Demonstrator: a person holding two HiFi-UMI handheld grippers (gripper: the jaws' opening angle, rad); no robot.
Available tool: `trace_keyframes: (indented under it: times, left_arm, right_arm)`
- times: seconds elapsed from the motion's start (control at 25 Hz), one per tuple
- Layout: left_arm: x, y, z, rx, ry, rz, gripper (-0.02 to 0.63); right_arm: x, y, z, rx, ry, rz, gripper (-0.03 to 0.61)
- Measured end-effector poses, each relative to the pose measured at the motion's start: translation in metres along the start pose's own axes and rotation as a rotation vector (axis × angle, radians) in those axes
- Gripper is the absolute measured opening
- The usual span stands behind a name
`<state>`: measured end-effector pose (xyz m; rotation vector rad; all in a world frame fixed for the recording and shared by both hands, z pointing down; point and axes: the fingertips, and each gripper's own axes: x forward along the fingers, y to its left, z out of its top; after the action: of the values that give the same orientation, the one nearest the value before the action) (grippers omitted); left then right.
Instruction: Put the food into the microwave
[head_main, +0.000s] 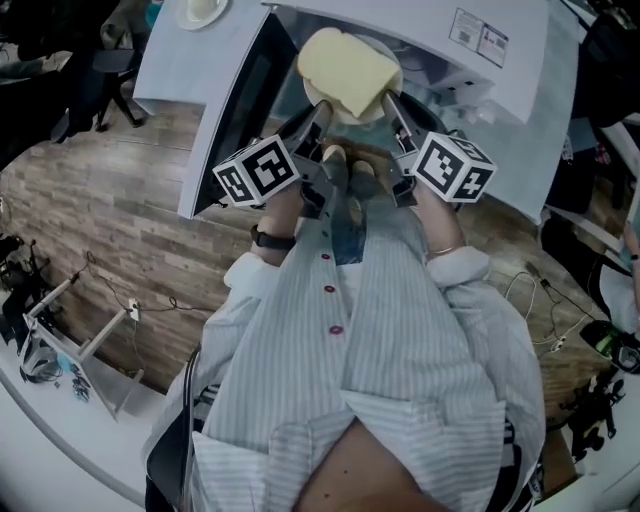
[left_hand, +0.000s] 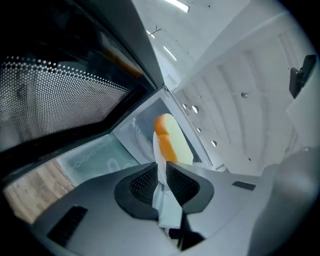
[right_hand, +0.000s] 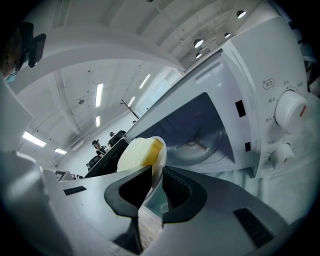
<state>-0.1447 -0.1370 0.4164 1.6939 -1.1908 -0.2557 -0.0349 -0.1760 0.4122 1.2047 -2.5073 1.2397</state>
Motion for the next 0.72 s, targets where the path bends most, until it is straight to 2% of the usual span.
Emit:
trace_keyframes:
  times: [0.72]
  left_arm:
    - [0.036,0.023,-0.016,0.007,0.112,-0.027,0.049]
  right_arm:
    - [0.005,-0.039,-0.017,0.065,-0.052,-0.107,0.081]
